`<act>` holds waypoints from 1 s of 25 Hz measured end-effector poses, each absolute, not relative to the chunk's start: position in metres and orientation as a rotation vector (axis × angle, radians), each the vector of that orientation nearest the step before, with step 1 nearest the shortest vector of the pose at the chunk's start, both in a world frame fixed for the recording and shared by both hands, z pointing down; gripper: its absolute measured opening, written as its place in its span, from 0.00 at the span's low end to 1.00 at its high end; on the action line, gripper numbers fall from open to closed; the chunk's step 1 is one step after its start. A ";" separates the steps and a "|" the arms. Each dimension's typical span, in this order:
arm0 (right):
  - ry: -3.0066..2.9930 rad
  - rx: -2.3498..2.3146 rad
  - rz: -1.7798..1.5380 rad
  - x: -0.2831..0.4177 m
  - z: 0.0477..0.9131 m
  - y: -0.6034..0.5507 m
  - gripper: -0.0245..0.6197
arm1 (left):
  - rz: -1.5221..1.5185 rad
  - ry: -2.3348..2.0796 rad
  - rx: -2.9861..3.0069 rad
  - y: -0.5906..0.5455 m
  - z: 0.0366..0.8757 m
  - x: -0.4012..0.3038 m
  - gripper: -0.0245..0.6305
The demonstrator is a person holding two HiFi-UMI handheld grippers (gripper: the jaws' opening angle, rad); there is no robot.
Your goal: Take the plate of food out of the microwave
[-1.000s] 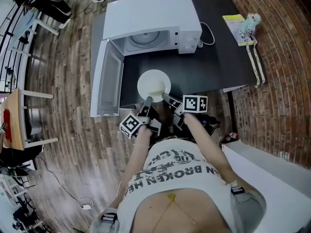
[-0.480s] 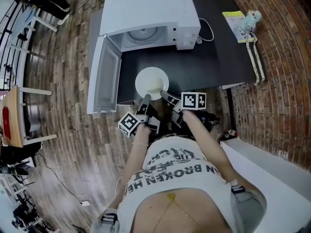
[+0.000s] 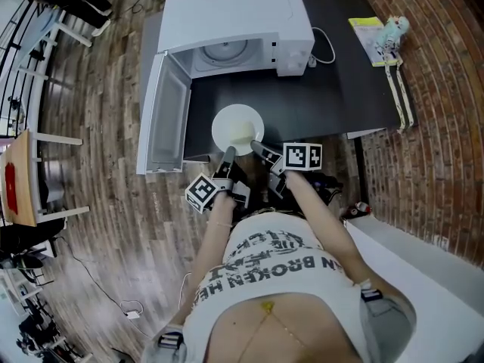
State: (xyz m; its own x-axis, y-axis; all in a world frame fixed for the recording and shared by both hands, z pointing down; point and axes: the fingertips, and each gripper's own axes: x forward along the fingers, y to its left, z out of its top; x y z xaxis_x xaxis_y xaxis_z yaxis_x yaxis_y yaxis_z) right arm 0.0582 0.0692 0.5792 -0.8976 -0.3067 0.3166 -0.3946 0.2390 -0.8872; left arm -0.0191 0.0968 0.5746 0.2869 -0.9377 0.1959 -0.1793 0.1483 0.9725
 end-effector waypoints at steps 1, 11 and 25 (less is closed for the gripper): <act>-2.410 0.684 1.765 0.059 0.579 0.070 0.14 | -0.781 -1.161 1.319 0.097 0.574 -0.018 0.06; -2.404 0.687 1.770 0.061 0.581 0.072 0.14 | -0.773 -1.160 1.313 0.100 0.576 -0.016 0.06; -2.398 0.689 1.780 0.063 0.580 0.076 0.14 | -0.771 -1.155 1.312 0.102 0.575 -0.015 0.06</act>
